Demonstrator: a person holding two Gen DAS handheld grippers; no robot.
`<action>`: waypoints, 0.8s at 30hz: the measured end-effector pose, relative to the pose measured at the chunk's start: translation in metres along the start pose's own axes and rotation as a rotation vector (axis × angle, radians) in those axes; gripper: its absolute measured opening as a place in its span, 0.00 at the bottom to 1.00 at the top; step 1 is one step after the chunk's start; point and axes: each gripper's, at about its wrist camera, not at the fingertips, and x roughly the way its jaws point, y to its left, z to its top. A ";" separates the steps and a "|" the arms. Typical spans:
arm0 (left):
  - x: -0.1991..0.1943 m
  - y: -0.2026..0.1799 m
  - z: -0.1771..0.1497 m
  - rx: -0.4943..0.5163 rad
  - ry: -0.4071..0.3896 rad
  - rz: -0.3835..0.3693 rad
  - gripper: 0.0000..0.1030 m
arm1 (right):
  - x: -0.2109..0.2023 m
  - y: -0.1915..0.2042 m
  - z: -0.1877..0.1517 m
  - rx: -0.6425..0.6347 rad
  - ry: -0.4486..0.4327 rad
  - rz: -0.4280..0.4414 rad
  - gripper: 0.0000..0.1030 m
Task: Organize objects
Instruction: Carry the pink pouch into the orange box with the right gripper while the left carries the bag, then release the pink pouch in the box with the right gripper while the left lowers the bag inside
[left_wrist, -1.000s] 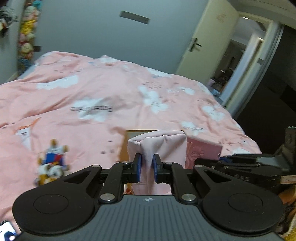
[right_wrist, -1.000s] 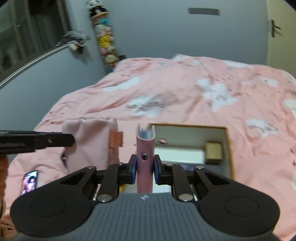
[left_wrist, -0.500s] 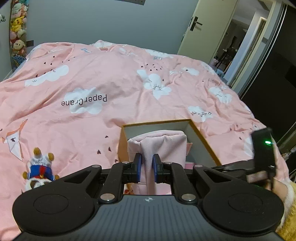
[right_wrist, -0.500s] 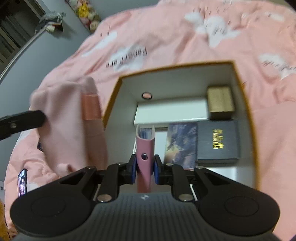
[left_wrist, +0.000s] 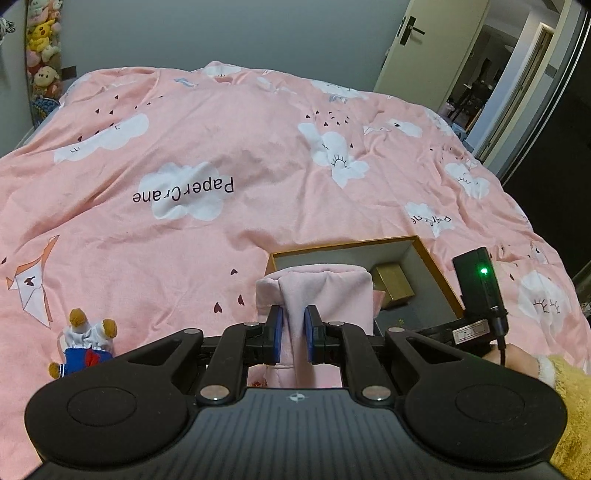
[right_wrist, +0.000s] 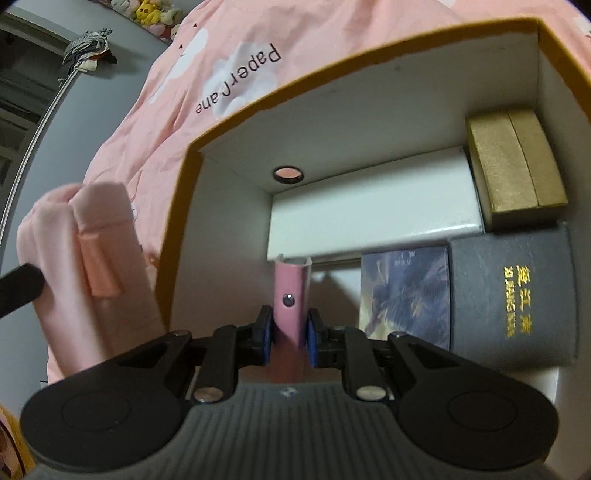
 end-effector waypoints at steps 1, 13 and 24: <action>0.001 0.000 0.001 0.000 0.001 0.001 0.13 | 0.004 0.002 0.002 -0.014 0.005 -0.009 0.21; 0.006 0.000 0.003 -0.006 0.011 -0.001 0.13 | 0.005 0.021 -0.001 -0.239 -0.007 -0.157 0.34; 0.005 -0.002 0.001 -0.007 0.014 -0.013 0.13 | 0.002 0.028 -0.016 -0.357 0.004 -0.177 0.29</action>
